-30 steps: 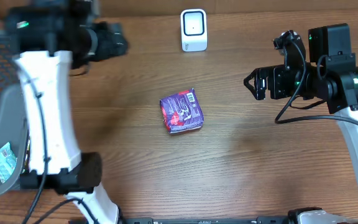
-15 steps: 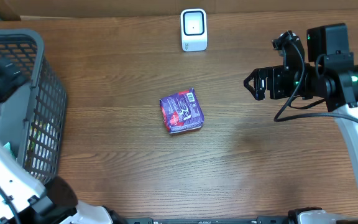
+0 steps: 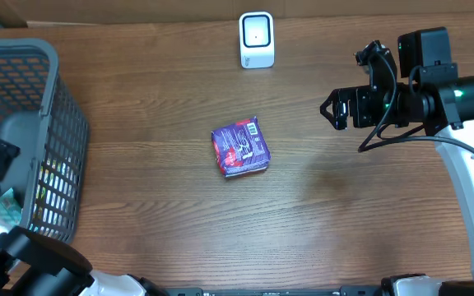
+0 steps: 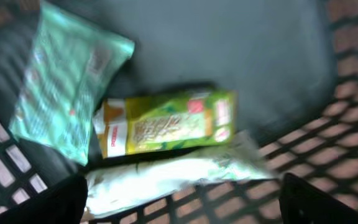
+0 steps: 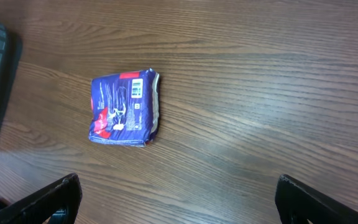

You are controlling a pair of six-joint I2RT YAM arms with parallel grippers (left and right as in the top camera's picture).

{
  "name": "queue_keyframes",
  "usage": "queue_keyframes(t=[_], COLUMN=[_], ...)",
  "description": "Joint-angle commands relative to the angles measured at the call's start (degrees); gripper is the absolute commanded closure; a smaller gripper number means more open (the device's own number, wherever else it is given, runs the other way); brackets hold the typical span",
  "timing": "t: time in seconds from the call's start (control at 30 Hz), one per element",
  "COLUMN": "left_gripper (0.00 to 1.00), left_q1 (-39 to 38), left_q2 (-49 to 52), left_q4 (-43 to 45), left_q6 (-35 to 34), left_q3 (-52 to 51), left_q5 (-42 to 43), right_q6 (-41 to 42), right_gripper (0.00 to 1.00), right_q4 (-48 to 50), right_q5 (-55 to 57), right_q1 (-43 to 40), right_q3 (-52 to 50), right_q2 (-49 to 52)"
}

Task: Scan the item barcode
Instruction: 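Move the left gripper back into the basket toward the green drink box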

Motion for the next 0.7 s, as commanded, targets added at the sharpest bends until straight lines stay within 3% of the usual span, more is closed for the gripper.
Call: queue_keyframes(t=[0.0, 0.4, 0.67], left_gripper=[0.08, 0.13, 0.18], left_q1=[-0.37, -1.53, -1.53], left_q2=[0.28, 0.5, 0.94], left_q4=[6.45, 22.45, 22.05], left_q6=[8.74, 19.52, 24.22], left_q3=[-8.61, -18.97, -19.41], left_q5=[2.05, 3.74, 0.59], right_q6=[-0.26, -0.26, -0.26], right_gripper=[0.0, 0.0, 0.0], right_q4=[0.42, 0.68, 0.68], right_q5=[-0.07, -0.07, -0.07], right_q1=[0.33, 0.33, 0.33], right_q3=[1.46, 1.46, 1.46], right_q2=[-0.35, -0.35, -0.35])
